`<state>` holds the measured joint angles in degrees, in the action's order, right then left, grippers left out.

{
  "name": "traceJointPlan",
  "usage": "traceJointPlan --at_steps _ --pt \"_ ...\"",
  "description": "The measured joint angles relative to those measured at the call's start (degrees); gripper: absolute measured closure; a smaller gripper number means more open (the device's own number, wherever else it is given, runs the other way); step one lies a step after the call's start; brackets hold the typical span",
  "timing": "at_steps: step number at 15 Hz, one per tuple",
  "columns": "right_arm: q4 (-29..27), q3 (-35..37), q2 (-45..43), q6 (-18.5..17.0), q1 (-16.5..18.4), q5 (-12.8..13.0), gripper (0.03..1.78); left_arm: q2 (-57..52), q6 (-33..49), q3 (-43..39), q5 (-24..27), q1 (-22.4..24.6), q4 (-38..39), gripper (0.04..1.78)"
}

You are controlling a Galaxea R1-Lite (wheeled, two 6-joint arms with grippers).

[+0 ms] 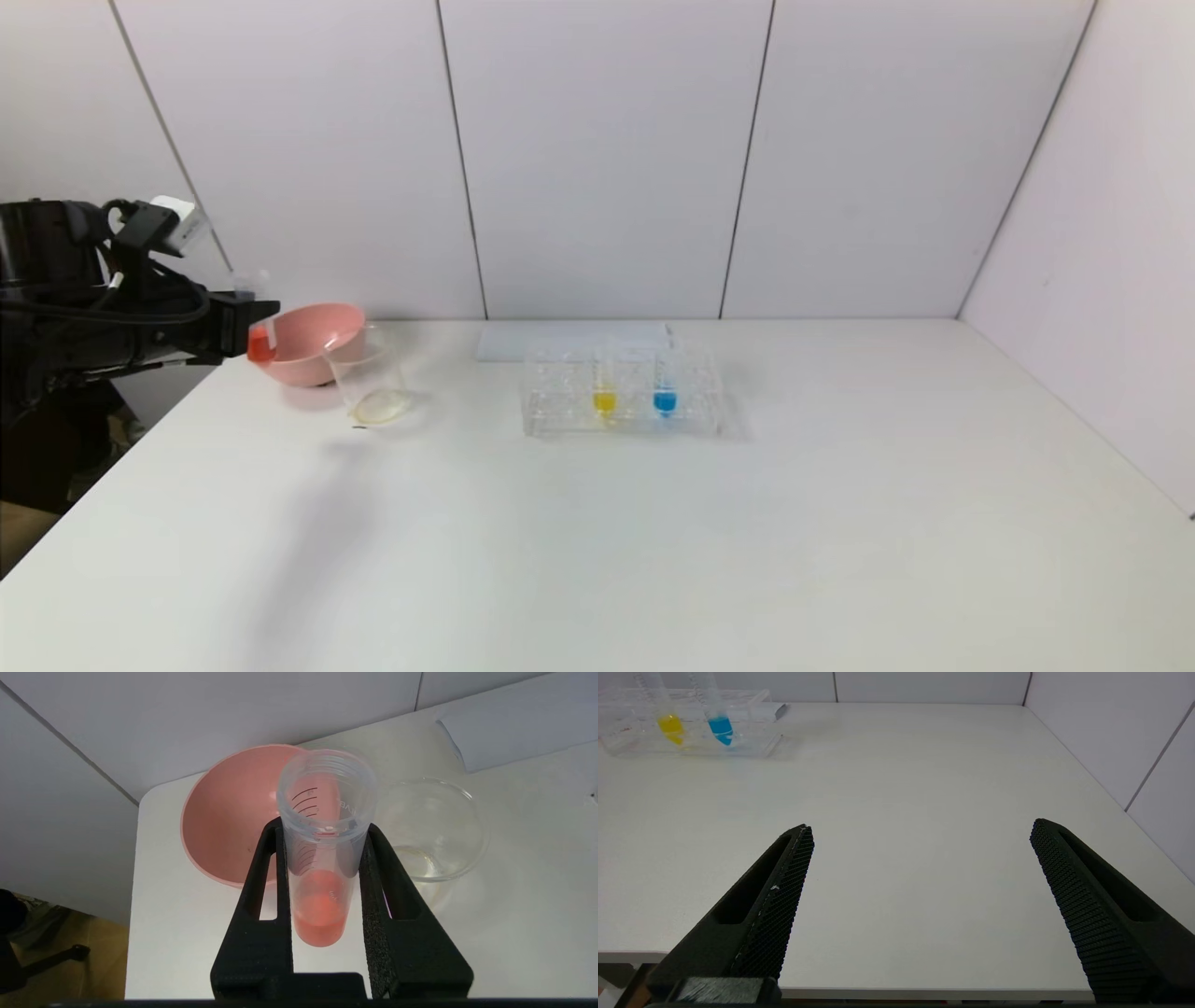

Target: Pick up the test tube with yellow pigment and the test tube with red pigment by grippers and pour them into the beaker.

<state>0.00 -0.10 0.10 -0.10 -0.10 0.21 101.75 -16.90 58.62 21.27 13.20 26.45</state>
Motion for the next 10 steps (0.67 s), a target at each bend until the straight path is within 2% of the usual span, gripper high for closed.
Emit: traceJointPlan --at_steps 10 --pt "0.0 0.0 0.0 0.0 0.0 0.0 0.11 2.6 -11.3 8.9 0.6 -0.1 -13.5 1.38"
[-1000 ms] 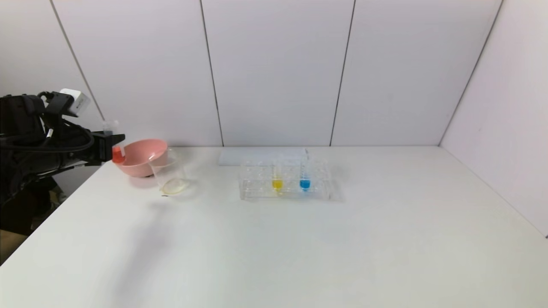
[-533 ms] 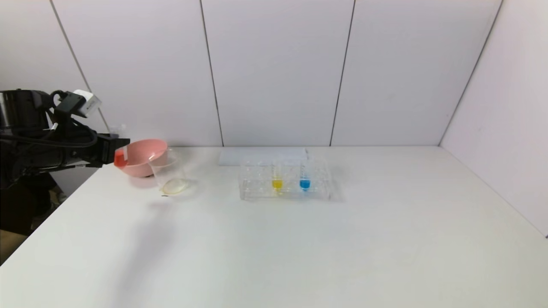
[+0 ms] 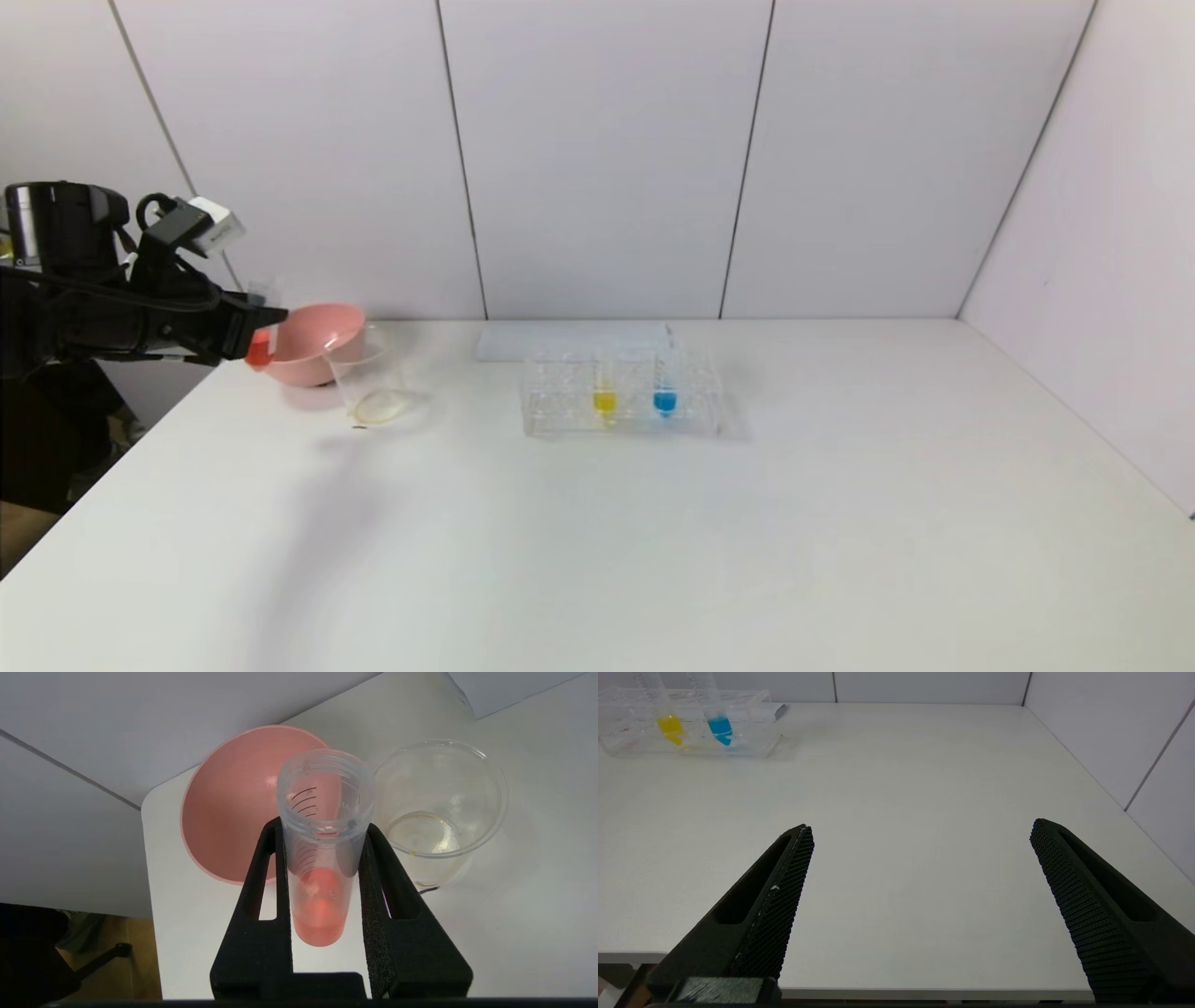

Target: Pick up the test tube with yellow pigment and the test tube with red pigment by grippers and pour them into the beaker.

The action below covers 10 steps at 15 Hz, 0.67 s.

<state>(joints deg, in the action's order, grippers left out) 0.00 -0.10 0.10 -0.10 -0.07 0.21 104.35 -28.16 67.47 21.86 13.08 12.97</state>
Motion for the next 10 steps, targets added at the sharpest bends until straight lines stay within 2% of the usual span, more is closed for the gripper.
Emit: traceJointPlan --at_steps 4,7,10 --pt "0.0 0.0 0.0 0.0 0.0 0.0 0.11 1.7 -3.7 3.6 -0.1 -0.1 -5.2 1.38" --pt "0.0 0.0 0.0 0.0 0.0 0.0 0.11 2.4 -7.6 6.4 -0.3 -0.2 -12.2 1.38" --pt "0.0 0.0 0.0 0.0 0.0 0.0 0.11 2.7 -10.4 9.3 -0.1 -0.4 -14.7 1.38"
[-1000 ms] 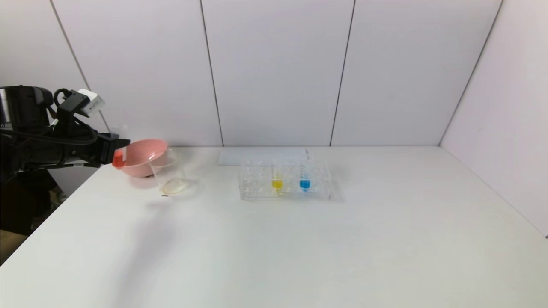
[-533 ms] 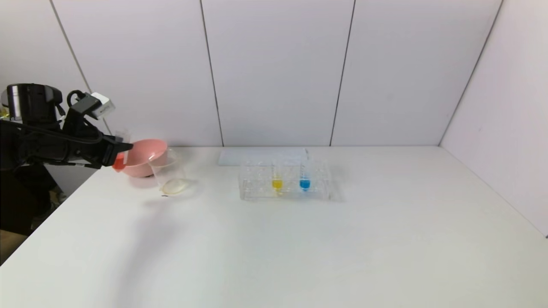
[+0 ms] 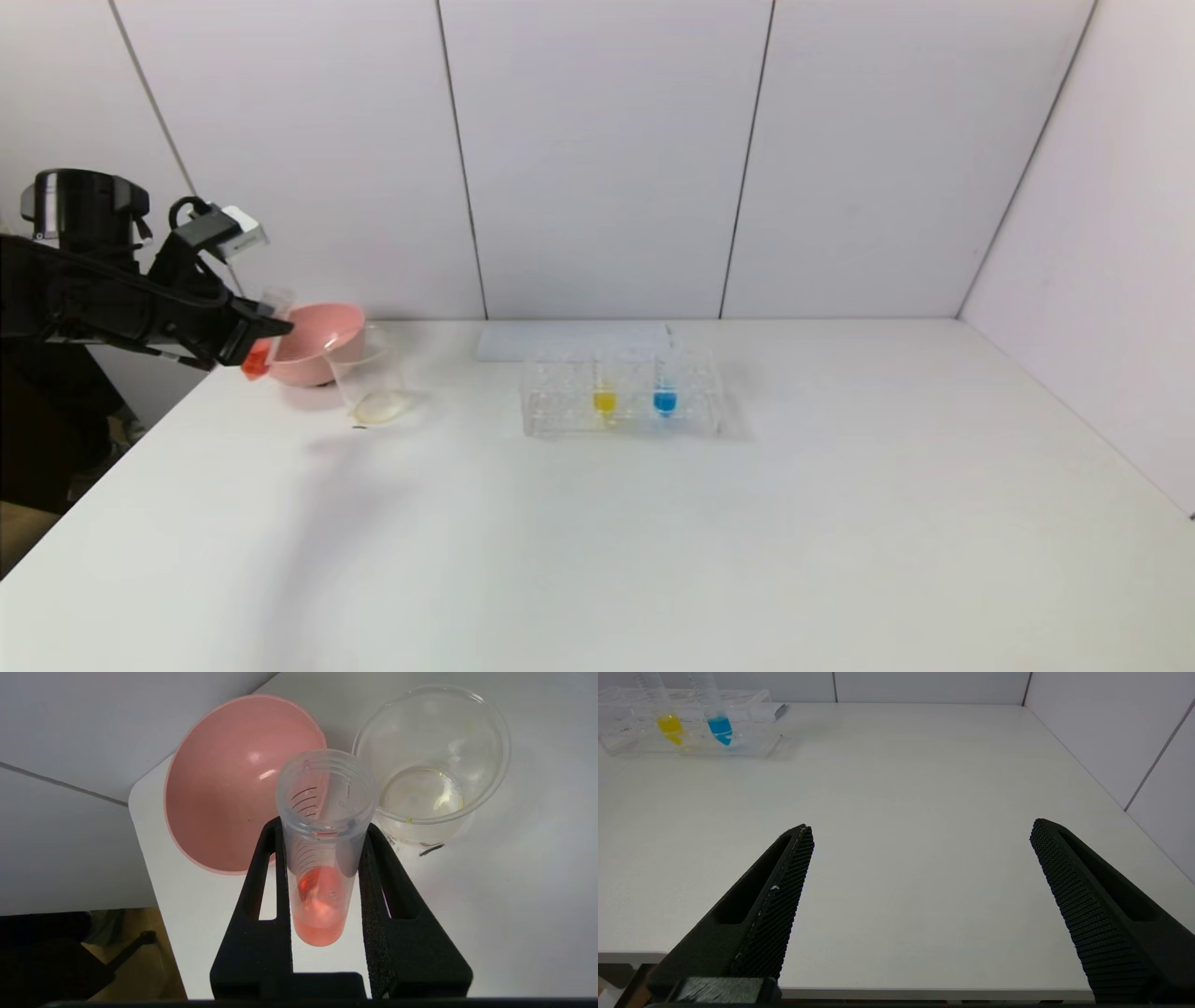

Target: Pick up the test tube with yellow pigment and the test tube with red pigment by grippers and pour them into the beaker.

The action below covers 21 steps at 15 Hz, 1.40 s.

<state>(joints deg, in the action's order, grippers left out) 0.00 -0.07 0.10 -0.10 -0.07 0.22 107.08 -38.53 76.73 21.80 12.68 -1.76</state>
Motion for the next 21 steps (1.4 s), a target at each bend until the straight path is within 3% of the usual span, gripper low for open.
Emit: traceJointPlan --at_steps 7,14,21 --pt "0.0 0.0 0.0 0.0 0.0 0.0 0.11 1.9 -7.4 5.0 2.5 -0.3 -0.9 1.38" --pt "0.0 0.0 0.0 0.0 0.0 0.0 0.11 3.9 -18.9 14.1 2.4 -0.5 -15.3 1.38" --pt "0.0 0.0 0.0 0.0 0.0 0.0 0.11 4.9 -25.1 17.7 2.4 -0.4 -20.5 1.38"
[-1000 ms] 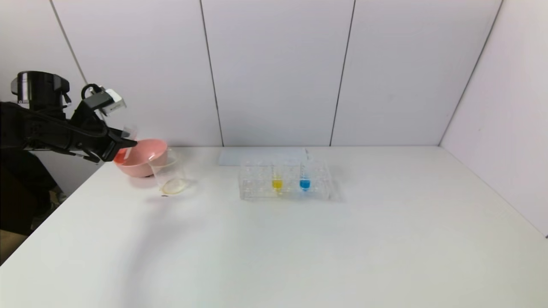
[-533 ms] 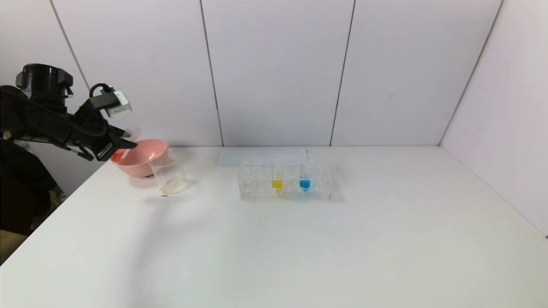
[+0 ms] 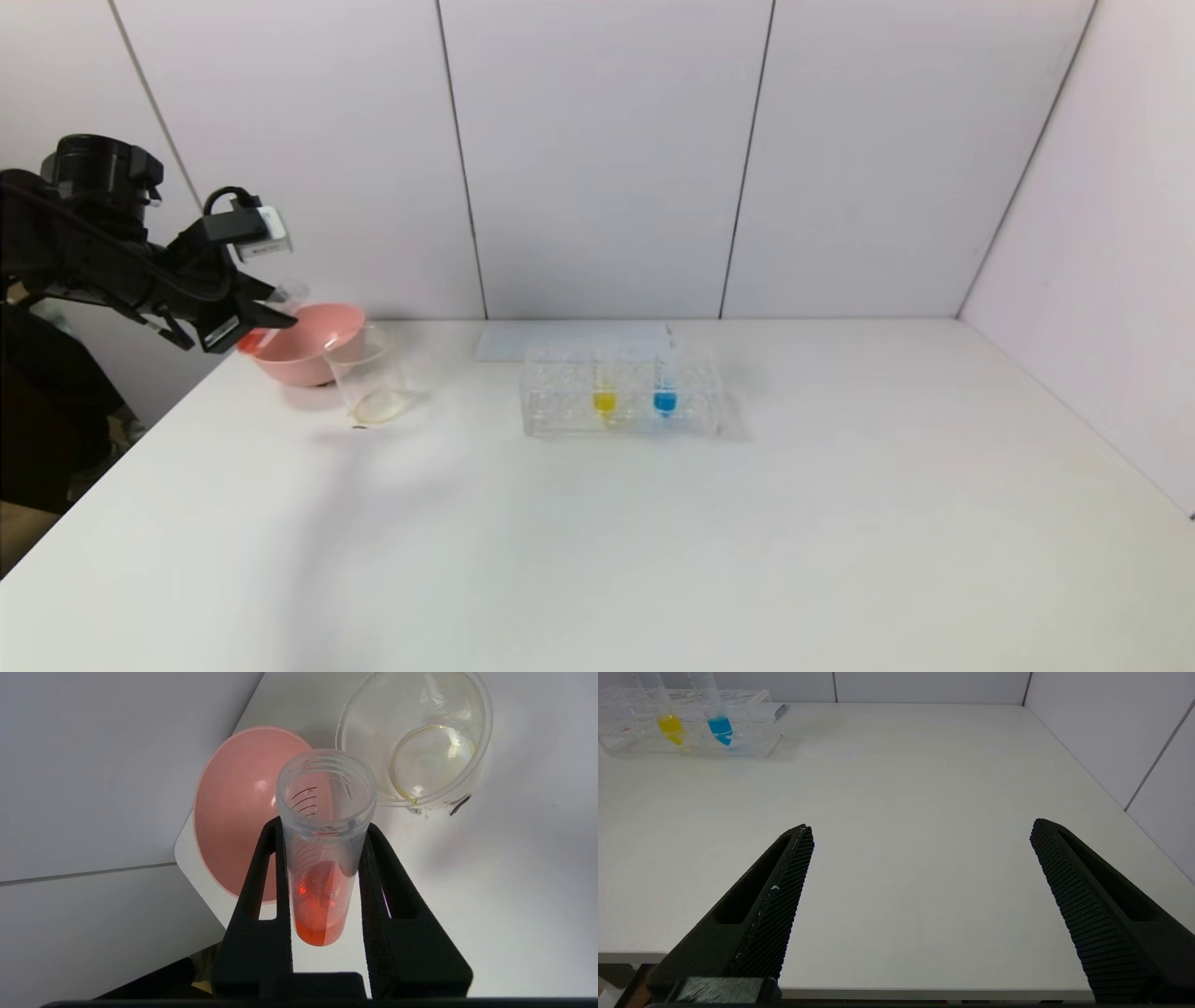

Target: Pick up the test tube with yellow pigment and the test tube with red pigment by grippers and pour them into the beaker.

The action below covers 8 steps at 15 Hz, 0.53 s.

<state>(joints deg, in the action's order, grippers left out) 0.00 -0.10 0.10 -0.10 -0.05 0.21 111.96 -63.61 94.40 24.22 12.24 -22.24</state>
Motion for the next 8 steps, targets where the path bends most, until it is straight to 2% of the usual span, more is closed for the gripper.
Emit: traceJointPlan --at_steps 5,8 --pt "0.0 0.0 0.0 0.0 0.0 0.0 0.11 1.9 -6.1 8.1 -0.9 0.1 -13.5 1.38" --pt "0.0 0.0 0.0 0.0 0.0 0.0 0.11 2.6 -6.8 9.6 -1.2 0.1 -14.4 1.38"
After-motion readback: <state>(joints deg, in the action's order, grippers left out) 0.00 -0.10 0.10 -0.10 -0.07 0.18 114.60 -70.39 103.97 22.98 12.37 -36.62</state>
